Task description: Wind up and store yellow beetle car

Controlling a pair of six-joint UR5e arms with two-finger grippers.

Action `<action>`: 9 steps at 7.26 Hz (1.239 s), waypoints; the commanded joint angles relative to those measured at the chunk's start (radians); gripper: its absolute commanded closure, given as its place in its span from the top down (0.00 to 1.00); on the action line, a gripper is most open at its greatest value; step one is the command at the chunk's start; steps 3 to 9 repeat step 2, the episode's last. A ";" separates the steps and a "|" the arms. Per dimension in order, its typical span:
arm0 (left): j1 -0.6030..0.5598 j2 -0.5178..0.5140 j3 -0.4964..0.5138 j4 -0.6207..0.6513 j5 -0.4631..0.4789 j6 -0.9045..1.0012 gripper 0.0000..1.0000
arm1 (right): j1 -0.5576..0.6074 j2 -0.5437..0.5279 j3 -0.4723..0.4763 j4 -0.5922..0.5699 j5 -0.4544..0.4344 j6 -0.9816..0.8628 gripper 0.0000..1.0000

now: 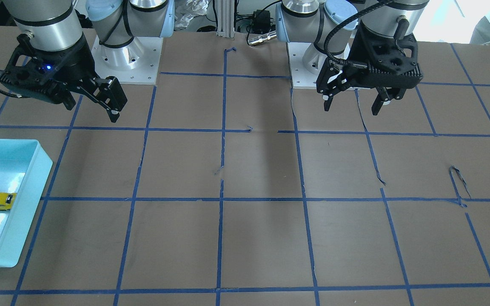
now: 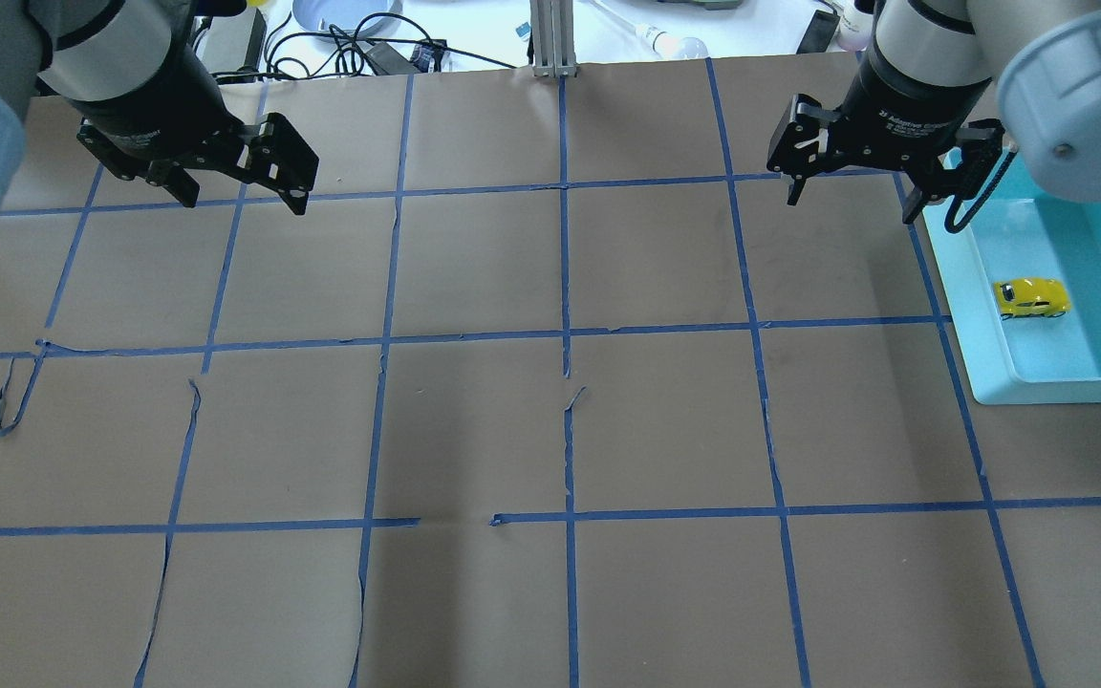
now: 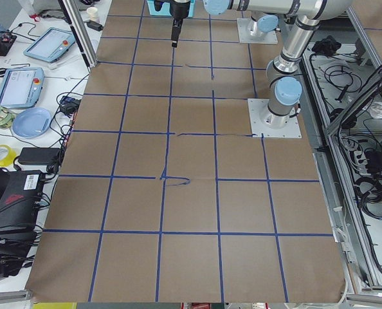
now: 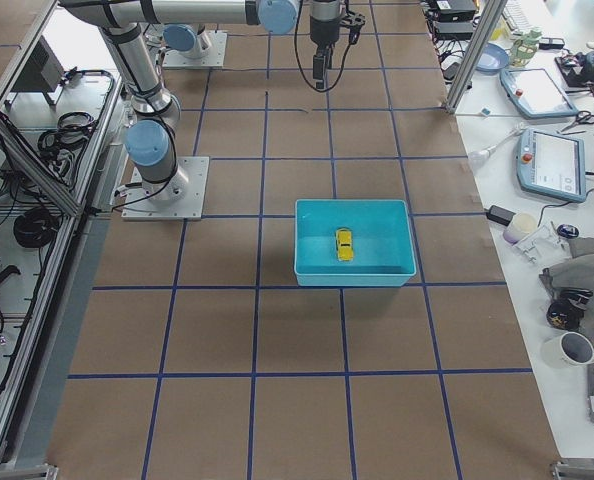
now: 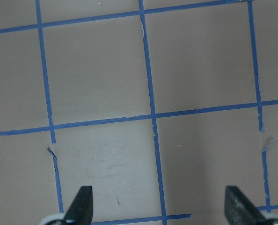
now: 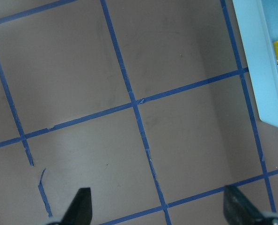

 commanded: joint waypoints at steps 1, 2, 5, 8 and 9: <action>0.000 0.000 0.000 0.001 0.000 0.000 1.00 | -0.003 -0.010 0.001 0.000 -0.011 0.000 1.00; 0.001 0.000 -0.003 -0.001 0.000 0.000 1.00 | -0.003 -0.019 0.003 0.003 -0.001 0.000 1.00; 0.001 0.000 -0.003 -0.001 0.000 0.000 1.00 | -0.003 -0.019 0.003 0.003 -0.001 0.000 1.00; 0.001 0.000 -0.003 -0.001 0.000 0.000 1.00 | -0.003 -0.019 0.003 0.003 -0.001 0.000 1.00; 0.001 0.000 -0.003 -0.001 0.000 0.000 1.00 | -0.003 -0.019 0.003 0.003 -0.001 0.000 1.00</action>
